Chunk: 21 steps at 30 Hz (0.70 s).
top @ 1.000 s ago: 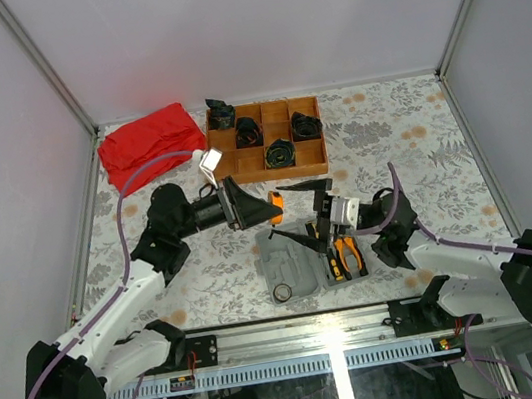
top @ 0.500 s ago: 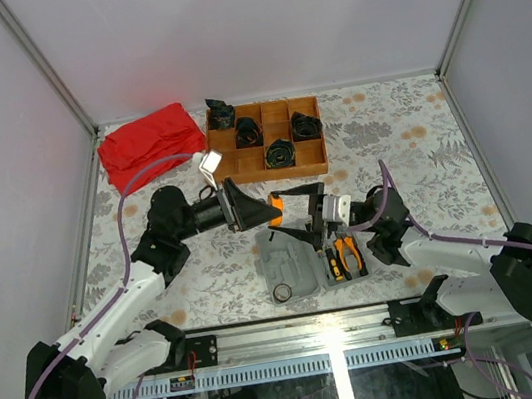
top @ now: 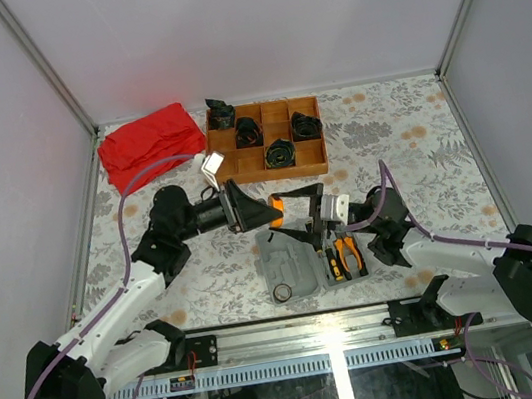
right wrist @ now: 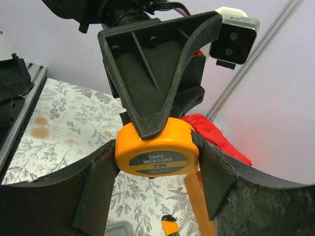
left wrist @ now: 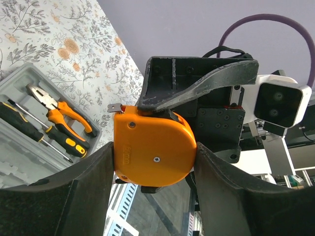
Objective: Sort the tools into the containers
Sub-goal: Pick up the engineering item from the center of the board, then place the engineering item in the storage box.
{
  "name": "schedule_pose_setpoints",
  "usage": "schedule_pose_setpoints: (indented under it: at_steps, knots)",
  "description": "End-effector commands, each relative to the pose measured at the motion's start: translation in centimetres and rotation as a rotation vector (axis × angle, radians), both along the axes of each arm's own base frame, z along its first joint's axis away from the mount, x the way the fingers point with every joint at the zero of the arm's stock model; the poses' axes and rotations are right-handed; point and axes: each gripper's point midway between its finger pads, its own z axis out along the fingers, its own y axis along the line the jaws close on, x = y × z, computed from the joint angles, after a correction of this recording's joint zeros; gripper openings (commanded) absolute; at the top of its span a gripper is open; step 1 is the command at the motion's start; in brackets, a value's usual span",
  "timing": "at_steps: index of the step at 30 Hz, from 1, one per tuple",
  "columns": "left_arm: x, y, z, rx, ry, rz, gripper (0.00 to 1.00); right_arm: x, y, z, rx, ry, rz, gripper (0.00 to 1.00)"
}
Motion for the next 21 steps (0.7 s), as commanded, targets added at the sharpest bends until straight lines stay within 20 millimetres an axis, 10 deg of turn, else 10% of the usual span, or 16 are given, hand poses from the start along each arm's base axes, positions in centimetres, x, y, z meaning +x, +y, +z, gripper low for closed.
schedule_pose_setpoints:
  at_steps: [1,21]
  knots:
    - [0.6,0.1,1.3,0.024,-0.09,0.025,0.52,0.4,-1.2,1.7,0.035,-0.011,-0.067,0.37]
    - [4.9,3.3,-1.4,0.275,-0.099,0.265,0.81,2.1,-4.0,-2.6,-0.082,0.29,-0.265,0.37]
